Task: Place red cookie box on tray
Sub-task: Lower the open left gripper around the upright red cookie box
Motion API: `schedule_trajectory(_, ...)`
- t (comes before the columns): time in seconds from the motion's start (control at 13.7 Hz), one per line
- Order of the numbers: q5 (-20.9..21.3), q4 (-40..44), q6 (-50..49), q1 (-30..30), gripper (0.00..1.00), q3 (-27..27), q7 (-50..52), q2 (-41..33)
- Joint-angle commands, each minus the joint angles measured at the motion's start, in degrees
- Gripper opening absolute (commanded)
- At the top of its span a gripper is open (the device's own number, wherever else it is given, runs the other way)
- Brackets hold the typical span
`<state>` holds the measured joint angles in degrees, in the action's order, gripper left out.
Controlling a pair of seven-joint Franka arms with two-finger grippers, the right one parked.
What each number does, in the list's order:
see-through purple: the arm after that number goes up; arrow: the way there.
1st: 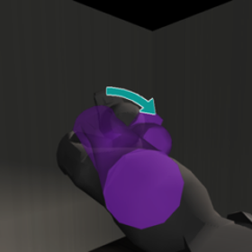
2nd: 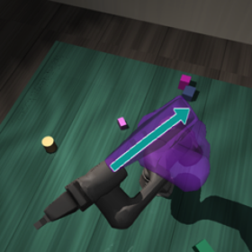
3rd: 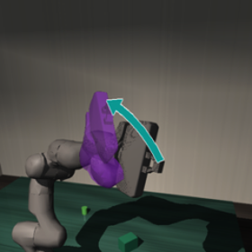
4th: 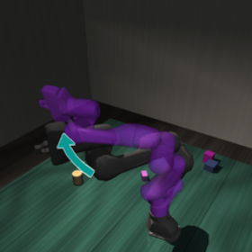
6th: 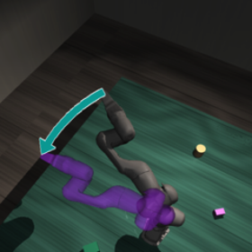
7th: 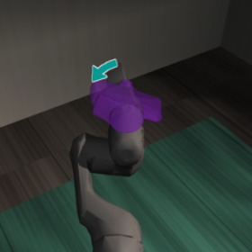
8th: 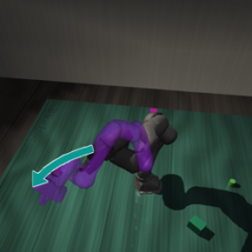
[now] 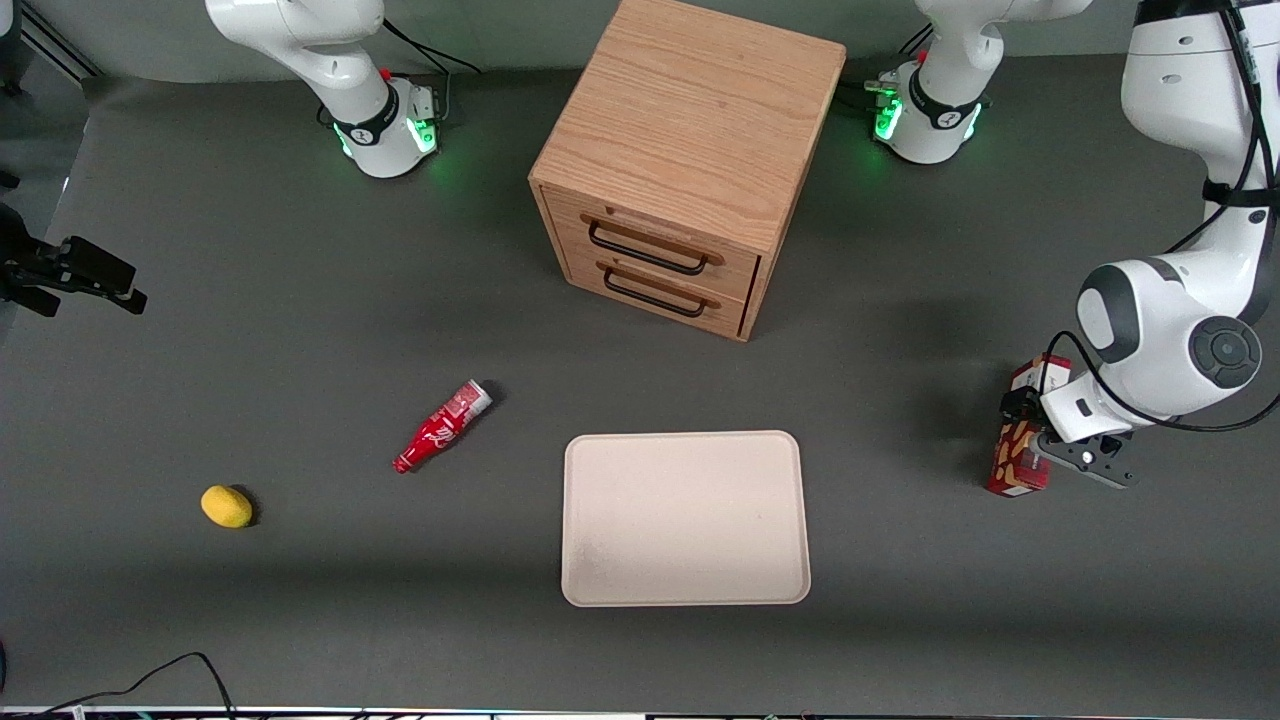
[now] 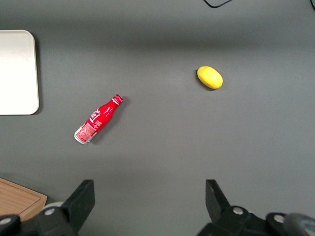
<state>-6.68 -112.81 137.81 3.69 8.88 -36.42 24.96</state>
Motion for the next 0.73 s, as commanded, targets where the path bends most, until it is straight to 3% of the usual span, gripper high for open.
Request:
schedule_trajectory(0.0,-2.6,-0.9,1.4,-0.4,0.98,0.2,-6.1,0.1)
schedule_trajectory(0.29,-4.4,-2.8,4.0,-0.4,0.92,0.2,-9.3,0.1)
schedule_trajectory(0.44,-4.4,-3.1,4.2,-0.4,0.67,0.2,-9.5,-0.1)
schedule_trajectory(0.66,-4.4,-3.0,3.7,-0.4,0.1,0.2,-10.5,-0.6)
